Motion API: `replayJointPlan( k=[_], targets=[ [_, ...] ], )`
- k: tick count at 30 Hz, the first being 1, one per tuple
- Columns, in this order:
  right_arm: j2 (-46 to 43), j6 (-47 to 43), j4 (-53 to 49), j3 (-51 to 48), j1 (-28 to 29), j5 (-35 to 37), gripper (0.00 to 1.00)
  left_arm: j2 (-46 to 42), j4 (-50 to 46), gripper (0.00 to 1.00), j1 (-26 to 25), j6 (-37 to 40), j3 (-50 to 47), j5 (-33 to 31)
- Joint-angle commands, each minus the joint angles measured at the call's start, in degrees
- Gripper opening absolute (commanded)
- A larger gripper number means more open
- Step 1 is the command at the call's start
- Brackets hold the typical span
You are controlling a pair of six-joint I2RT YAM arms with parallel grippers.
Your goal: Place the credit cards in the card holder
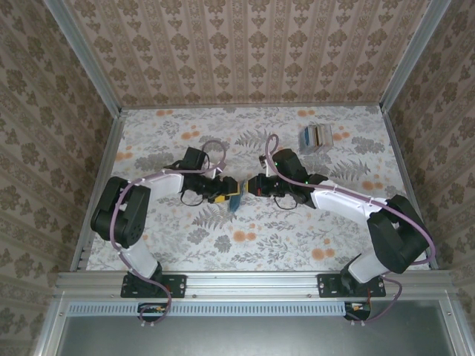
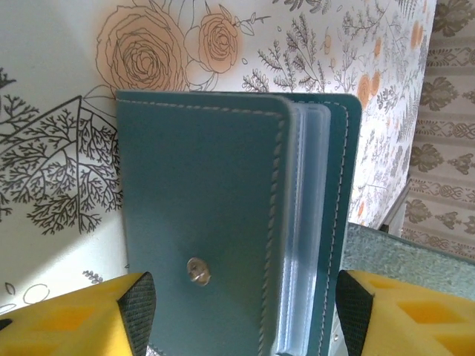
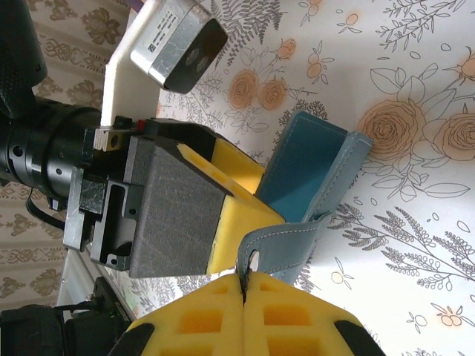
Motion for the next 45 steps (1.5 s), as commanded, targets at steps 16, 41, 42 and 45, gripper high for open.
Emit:
replayJointPlan(
  k=[16,41,42,45],
  targets=[
    [1.6,-0.9,-7.7,-0.9,-0.9,5.2,0.35,1.1,0.1,0.00,-1.0,1.3,-1.9,-6.1],
    [8.5,4.5,-10.1,1.6,-1.3,6.1,0.39,2.1,9.4,0.00,3.1,-3.7,-8.0,-0.2],
    [7.9,4.2,-10.8,2.0,-1.3,6.5,0.39,2.0,10.1,0.00,3.1,-4.1,-8.3,0.0],
    [6.6,3.2,-12.9,3.1,-1.3,7.6,0.40,2.3,10.1,0.00,3.2,-3.9,-8.2,-0.1]
  ],
)
